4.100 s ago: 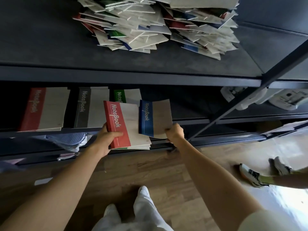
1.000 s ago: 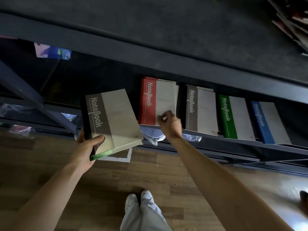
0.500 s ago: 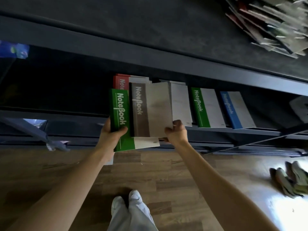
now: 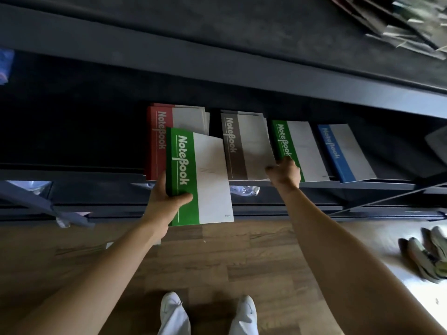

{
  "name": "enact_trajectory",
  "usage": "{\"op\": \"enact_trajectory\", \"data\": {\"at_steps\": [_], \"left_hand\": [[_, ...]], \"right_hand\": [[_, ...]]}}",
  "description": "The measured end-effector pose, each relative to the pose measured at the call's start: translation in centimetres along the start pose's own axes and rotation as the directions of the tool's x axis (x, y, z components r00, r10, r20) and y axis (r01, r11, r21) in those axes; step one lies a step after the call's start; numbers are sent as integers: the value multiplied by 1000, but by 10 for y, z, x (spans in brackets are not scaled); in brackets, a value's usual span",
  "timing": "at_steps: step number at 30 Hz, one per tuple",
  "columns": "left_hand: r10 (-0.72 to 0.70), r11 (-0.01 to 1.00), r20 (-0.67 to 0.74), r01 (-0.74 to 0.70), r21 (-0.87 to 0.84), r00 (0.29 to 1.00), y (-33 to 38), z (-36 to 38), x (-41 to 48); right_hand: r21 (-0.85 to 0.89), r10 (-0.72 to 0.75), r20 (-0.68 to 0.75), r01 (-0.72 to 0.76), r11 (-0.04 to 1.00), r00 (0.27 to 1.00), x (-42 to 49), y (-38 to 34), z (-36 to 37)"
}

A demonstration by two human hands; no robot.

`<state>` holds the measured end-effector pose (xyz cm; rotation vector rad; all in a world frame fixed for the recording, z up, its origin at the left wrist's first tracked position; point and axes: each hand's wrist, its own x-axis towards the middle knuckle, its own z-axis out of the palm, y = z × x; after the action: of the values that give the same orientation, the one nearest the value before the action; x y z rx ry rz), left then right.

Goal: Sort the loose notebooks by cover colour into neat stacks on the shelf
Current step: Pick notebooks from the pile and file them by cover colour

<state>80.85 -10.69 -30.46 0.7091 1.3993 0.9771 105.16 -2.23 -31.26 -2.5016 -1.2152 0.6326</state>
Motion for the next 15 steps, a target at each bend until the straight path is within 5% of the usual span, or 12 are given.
{"op": "enact_trajectory", "data": {"at_steps": [4, 7, 9, 12, 15], "left_hand": [[9, 1000, 4, -9, 14, 1000, 2, 6, -3], [11, 1000, -10, -11, -19, 1000, 4, 21, -8], [25, 999, -22, -25, -35, 999, 4, 36, -11], [33, 999, -6, -33, -2, 999, 5, 67, -15], [29, 1000, -33, -29, 5, 999, 2, 106, -16]], "right_hand": [[-57, 27, -1, -27, 998, 1000, 1, 0, -3], [-117, -86, 21, 87, 989, 996, 0, 1, -6], [82, -193, 66, 187, 979, 979, -5, 3, -9], [547, -197, 404, -64, 835, 893, -18, 14, -29], [576, -219, 651, -285, 766, 727, -19, 45, -55]]}}
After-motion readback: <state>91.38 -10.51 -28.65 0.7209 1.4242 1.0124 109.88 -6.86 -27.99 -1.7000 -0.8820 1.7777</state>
